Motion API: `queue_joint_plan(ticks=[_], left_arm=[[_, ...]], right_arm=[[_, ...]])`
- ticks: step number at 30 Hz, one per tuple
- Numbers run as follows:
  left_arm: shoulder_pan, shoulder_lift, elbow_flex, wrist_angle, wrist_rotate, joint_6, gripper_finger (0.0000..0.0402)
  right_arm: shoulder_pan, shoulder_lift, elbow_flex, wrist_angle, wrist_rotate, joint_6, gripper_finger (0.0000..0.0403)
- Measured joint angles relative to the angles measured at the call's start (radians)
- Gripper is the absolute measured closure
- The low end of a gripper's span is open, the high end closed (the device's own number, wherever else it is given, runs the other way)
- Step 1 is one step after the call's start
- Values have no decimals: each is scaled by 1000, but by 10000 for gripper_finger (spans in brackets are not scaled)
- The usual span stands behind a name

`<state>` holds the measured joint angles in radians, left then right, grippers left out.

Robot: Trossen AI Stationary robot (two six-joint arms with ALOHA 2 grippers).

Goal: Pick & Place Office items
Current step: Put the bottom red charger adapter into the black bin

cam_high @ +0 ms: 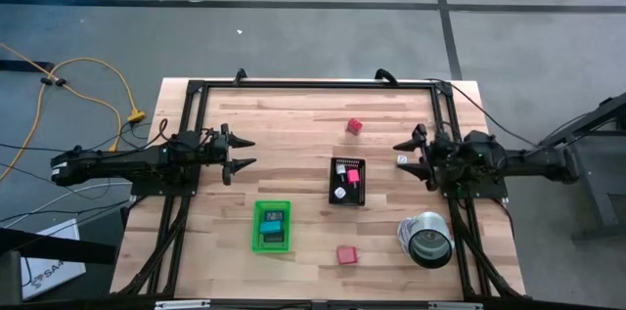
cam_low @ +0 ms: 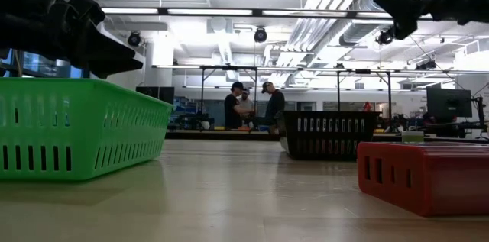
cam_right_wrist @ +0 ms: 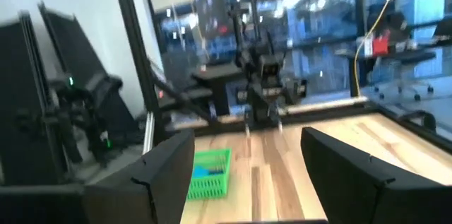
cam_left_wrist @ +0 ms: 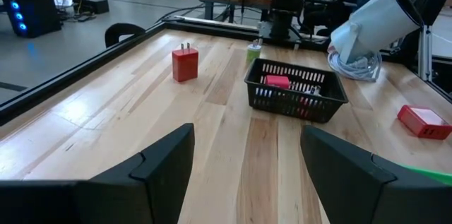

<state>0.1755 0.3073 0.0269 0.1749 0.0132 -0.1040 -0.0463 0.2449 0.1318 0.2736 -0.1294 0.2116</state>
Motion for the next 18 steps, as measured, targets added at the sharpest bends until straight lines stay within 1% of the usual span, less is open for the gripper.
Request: queue_joint_plan(ticks=[4, 8, 13, 18], left_arm=[[0, 0, 0, 0, 0, 0, 149], [0, 0, 0, 0, 0, 0, 149], [0, 0, 0, 0, 0, 0, 149], [0, 0, 0, 0, 0, 0, 149]], right_arm=[[43, 161, 81, 2, 58, -72, 155], [93, 324, 179, 0, 80, -117, 155], [171, 504, 317, -22, 132, -230, 155], [254, 622, 466, -115, 227, -314, 155]])
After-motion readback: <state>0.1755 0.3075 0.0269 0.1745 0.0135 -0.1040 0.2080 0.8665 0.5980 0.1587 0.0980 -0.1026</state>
